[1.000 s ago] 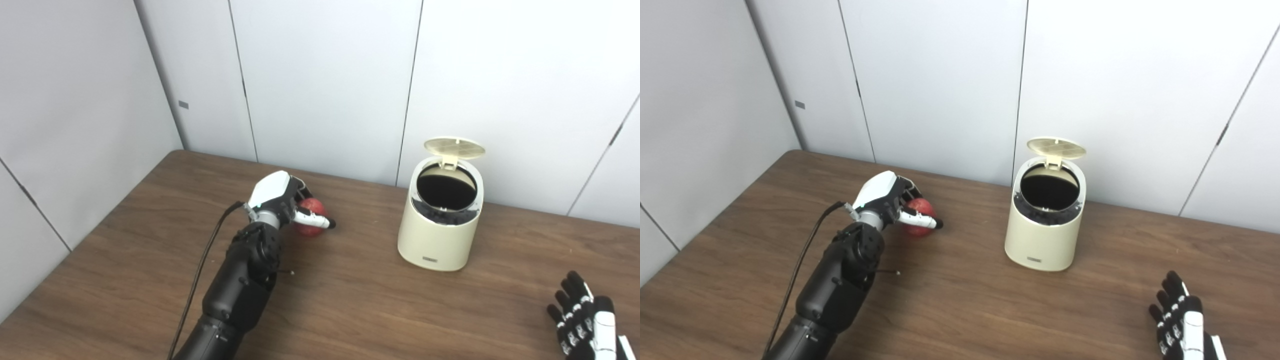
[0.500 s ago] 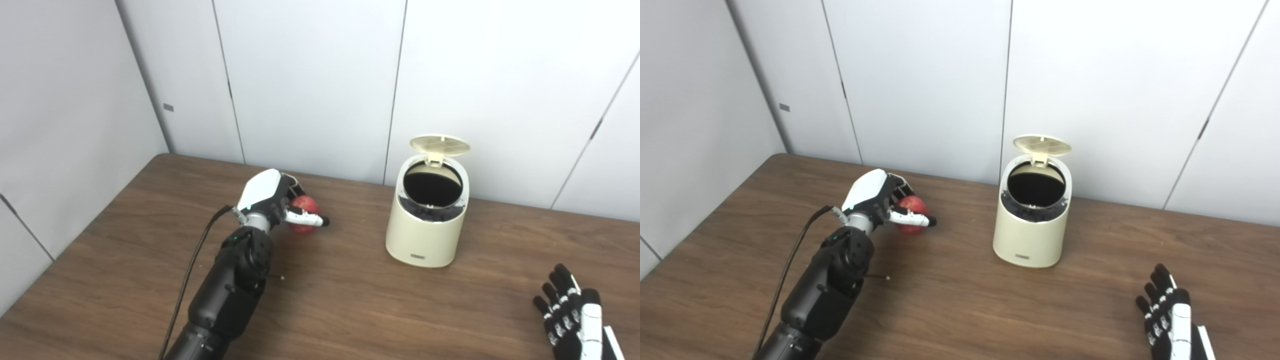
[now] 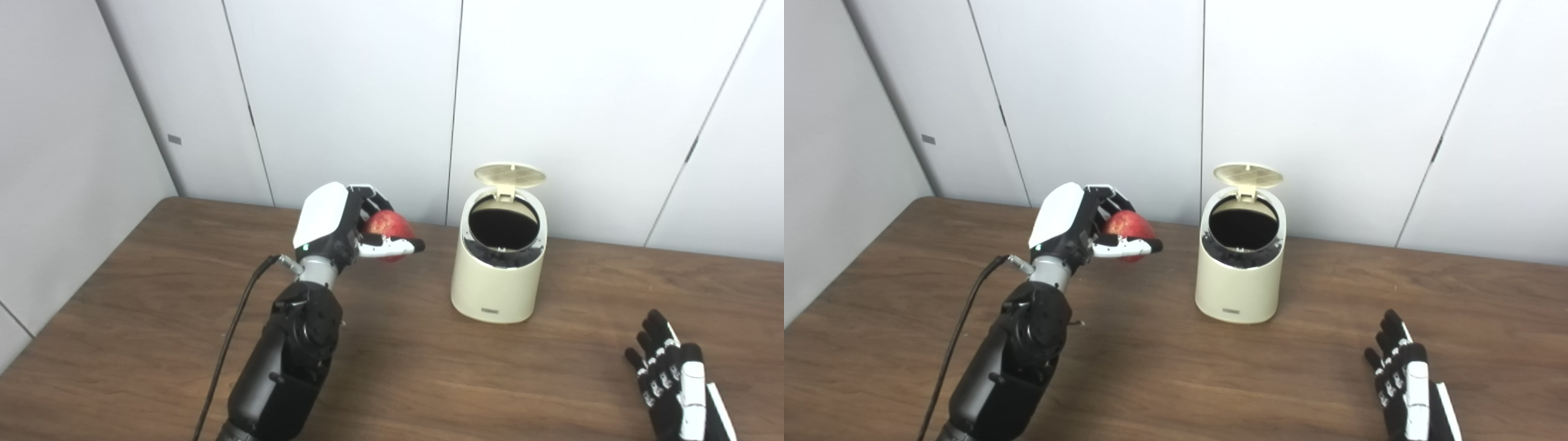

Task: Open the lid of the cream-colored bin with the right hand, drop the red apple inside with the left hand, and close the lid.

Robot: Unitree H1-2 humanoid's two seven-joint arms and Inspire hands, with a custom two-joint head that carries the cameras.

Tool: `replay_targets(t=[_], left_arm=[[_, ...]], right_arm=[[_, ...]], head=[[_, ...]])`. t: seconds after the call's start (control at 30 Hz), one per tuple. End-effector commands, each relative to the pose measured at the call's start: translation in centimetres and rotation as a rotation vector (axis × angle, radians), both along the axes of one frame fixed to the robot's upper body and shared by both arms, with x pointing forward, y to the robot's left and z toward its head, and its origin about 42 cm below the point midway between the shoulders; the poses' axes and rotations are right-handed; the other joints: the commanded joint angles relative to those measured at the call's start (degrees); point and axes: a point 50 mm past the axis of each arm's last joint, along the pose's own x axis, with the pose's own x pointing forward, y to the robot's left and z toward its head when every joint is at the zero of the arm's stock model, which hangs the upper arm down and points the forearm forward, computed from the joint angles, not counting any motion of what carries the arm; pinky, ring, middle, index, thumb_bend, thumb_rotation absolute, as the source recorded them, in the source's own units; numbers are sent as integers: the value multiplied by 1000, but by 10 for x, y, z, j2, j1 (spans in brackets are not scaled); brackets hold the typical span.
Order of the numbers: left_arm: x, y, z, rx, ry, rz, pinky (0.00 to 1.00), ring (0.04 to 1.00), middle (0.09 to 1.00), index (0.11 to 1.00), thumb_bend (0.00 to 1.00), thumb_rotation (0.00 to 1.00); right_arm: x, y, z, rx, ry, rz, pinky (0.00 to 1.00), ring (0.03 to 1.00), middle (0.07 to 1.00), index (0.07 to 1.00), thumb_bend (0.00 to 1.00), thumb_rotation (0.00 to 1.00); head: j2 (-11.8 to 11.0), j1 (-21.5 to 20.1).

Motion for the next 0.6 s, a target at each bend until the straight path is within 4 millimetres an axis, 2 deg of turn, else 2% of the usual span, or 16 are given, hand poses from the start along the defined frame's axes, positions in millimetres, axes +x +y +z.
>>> replay_targets(t=[0.0, 0.33, 0.57], left_arm=[[0, -12, 37, 7, -180, -26, 308, 393, 460, 534, 469, 0], [-8, -44, 59, -33, -289, -107, 289, 388, 466, 541, 466, 0], [-11, -58, 59, -59, -323, -163, 311, 387, 471, 534, 469, 0]], right_arm=[[4, 4, 1, 1, -17, 4, 941, 981, 978, 940, 456, 978], [4, 11, -5, -12, 0, -15, 928, 963, 957, 913, 491, 922], [5, 17, -10, -22, -7, -10, 929, 960, 959, 915, 480, 903]], head=[[-4, -5], [-30, -46], [-48, -71]])
